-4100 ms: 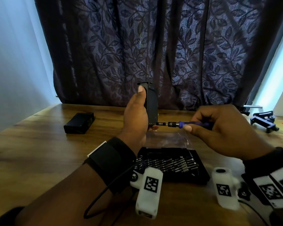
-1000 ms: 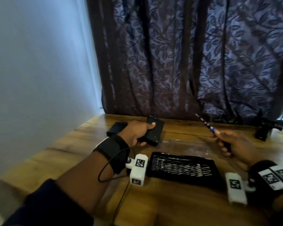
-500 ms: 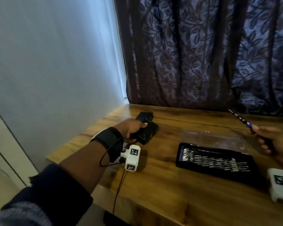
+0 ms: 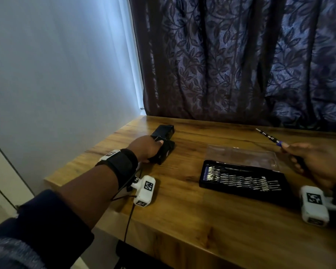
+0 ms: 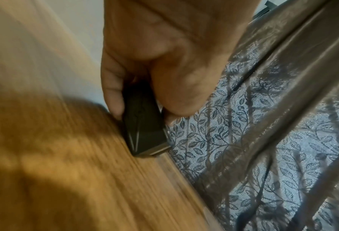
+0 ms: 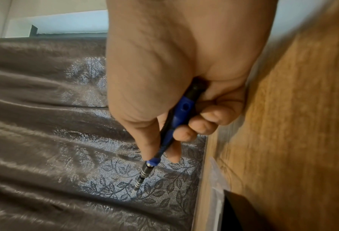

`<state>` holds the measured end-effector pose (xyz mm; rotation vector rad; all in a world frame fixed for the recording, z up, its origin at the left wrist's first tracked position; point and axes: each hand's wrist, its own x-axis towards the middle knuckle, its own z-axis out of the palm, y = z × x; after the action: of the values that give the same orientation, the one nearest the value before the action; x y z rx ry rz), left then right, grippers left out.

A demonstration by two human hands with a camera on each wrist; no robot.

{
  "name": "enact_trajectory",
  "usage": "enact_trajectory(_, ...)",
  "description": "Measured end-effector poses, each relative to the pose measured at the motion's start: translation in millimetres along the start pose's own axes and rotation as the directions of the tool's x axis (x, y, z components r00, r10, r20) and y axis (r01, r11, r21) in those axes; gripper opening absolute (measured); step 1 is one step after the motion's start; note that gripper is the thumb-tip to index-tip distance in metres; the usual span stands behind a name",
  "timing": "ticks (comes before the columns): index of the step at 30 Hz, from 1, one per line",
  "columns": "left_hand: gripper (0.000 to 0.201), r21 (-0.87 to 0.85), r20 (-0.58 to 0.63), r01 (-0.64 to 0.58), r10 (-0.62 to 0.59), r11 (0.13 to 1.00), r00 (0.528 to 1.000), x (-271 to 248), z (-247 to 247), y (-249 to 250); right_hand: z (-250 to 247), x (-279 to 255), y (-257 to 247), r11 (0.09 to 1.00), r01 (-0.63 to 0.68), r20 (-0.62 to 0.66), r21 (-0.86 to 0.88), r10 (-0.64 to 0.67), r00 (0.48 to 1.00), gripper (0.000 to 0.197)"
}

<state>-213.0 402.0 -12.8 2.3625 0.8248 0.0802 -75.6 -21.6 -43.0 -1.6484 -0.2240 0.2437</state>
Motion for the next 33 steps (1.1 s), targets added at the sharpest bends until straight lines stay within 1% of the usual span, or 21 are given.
enact_trajectory(2, 0.049, 0.068, 0.005, -0.021, 0.021, 0.997, 1.000, 0.1, -1.0, -1.0, -0.3, -2.0, 0.3, 0.999, 0.011, 0.010, -0.035, -0.011, 1.000, 0.081)
enact_trajectory(3, 0.051, 0.095, 0.016, -0.036, 0.035, 0.995, 0.999, -0.2, -2.1, -1.3, -0.8, -1.4, 0.8, 0.998, 0.016, 0.003, -0.053, -0.016, 1.000, 0.091)
enact_trajectory(4, 0.051, 0.118, 0.035, -0.049, 0.045, 0.992, 0.998, -1.0, -2.6, -0.1, -2.6, -1.1, 1.8, 0.998, 0.022, -0.002, -0.063, -0.022, 1.000, 0.097)
enact_trajectory(6, 0.057, 0.182, 0.062, -0.073, 0.063, 0.981, 0.996, -0.7, -4.2, 0.5, -2.5, -1.1, 2.3, 0.996, 0.036, -0.008, -0.085, -0.037, 0.999, 0.098)
enact_trajectory(8, 0.067, 0.270, 0.061, -0.085, 0.071, 0.959, 0.996, 3.1, -4.3, -0.2, 0.6, -5.9, -5.0, 0.993, 0.038, -0.010, -0.114, -0.040, 0.999, 0.085)
enact_trajectory(10, 0.062, 0.320, 0.025, -0.092, 0.089, 0.943, 0.996, 5.7, -4.9, -1.4, 5.6, -14.1, -17.7, 0.980, 0.064, -0.004, -0.191, -0.066, 0.998, 0.065)
enact_trajectory(12, 0.062, 0.358, -0.011, -0.093, 0.104, 0.929, 0.995, 6.2, -5.9, -3.5, 12.8, -26.0, -35.5, 0.929, 0.163, 0.018, -0.332, -0.166, 0.986, 0.047)
enact_trajectory(13, 0.063, 0.373, -0.025, -0.092, 0.109, 0.923, 0.994, 6.7, -6.5, -4.6, 20.2, -34.0, -46.5, 0.896, 0.216, 0.047, -0.388, -0.215, 0.975, 0.033)
enact_trajectory(14, 0.066, 0.389, -0.034, -0.088, 0.109, 0.917, 0.993, 6.6, -7.1, -7.0, 30.9, -43.1, -56.6, 0.869, 0.264, 0.083, -0.419, -0.253, 0.964, 0.017)
enact_trajectory(15, 0.069, 0.403, -0.046, -0.081, 0.108, 0.912, 0.993, 8.0, -7.0, -8.7, 43.1, -49.2, -65.6, 0.847, 0.311, 0.115, -0.430, -0.290, 0.950, 0.007)
enact_trajectory(17, 0.075, 0.424, -0.056, -0.072, 0.106, 0.903, 0.993, 10.5, -7.6, -12.5, 75.8, -49.7, -75.9, 0.818, 0.381, 0.141, -0.432, -0.356, 0.924, 0.010)
enact_trajectory(19, 0.076, 0.431, -0.057, -0.077, 0.113, 0.899, 0.992, 11.2, -8.1, -14.9, 116.9, -43.2, -81.0, 0.811, 0.394, 0.148, -0.433, -0.367, 0.918, 0.012)
enact_trajectory(20, 0.075, 0.435, -0.057, -0.081, 0.118, 0.897, 0.991, 11.2, -8.6, -15.4, 139.4, -39.2, -81.6, 0.821, 0.379, 0.156, -0.426, -0.346, 0.925, 0.012)
enact_trajectory(21, 0.073, 0.442, -0.058, -0.085, 0.122, 0.893, 0.991, 10.5, -9.5, -15.4, 162.1, -34.2, -80.2, 0.854, 0.342, 0.155, -0.392, -0.305, 0.940, 0.014)
enact_trajectory(23, 0.071, 0.463, -0.063, -0.085, 0.129, 0.882, 0.990, 11.4, -11.2, -15.8, 207.3, -23.5, -72.8, 0.945, 0.210, 0.147, -0.251, -0.178, 0.973, 0.016)
enact_trajectory(24, 0.071, 0.466, -0.064, -0.089, 0.134, 0.880, 0.989, 13.7, -12.3, -17.5, 228.3, -18.8, -67.5, 0.974, 0.140, 0.135, -0.178, -0.116, 0.984, 0.017)
enact_trajectory(27, 0.077, 0.467, -0.066, -0.103, 0.151, 0.878, 0.986, 21.4, -13.6, -23.7, 269.8, -9.2, -48.8, 0.999, -0.022, 0.107, -0.045, 0.027, 0.994, 0.021)
enact_trajectory(29, 0.078, 0.451, -0.083, -0.095, 0.147, 0.888, 0.986, 27.2, -14.9, -28.7, 280.1, -5.9, -42.3, 0.996, -0.083, 0.100, -0.011, 0.084, 0.991, 0.021)
enact_trajectory(33, 0.088, 0.435, -0.098, -0.086, 0.142, 0.897, 0.985, 34.1, -16.4, -31.6, 273.1, -2.6, -39.1, 0.993, -0.110, 0.010, 0.048, 0.110, 0.994, 0.020)
